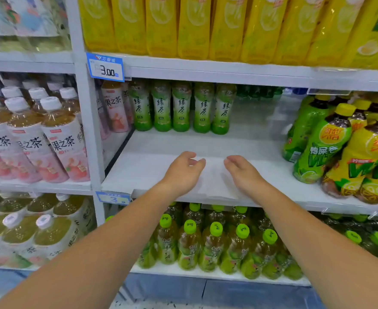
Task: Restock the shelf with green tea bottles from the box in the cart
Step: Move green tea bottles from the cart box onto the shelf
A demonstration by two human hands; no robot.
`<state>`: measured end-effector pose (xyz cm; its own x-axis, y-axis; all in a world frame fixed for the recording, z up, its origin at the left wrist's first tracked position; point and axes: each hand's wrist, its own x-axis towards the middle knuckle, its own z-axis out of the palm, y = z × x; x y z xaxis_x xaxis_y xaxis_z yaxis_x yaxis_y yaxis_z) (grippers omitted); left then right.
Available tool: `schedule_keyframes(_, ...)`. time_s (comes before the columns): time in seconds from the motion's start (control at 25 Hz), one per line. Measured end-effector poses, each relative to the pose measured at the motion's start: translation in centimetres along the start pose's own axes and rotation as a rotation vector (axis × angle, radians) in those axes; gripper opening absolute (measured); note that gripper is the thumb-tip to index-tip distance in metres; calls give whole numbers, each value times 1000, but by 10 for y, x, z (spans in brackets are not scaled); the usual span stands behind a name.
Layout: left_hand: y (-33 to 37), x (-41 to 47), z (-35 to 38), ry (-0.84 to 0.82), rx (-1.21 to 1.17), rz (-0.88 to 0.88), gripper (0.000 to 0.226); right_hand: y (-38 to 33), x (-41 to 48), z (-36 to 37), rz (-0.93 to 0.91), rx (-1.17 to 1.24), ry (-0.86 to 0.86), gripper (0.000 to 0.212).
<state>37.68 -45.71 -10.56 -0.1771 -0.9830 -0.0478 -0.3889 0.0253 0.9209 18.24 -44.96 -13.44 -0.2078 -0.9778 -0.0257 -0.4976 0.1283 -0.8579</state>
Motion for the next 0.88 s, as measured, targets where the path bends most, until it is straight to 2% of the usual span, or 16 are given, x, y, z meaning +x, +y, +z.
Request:
schedule_keyframes(0.36,51,-99,-14,-199,67,-349,51,-40,-131,-68,331,24,-298,54)
schedule_keyframes(0.76,186,-219,-32,-314,41,-438,46,-119,-280,-176,546,180,-165,54)
schedule_keyframes(0.88,205,-258,-27,-382,71,-413,47,-125,-332,-192,578,198,-23,51)
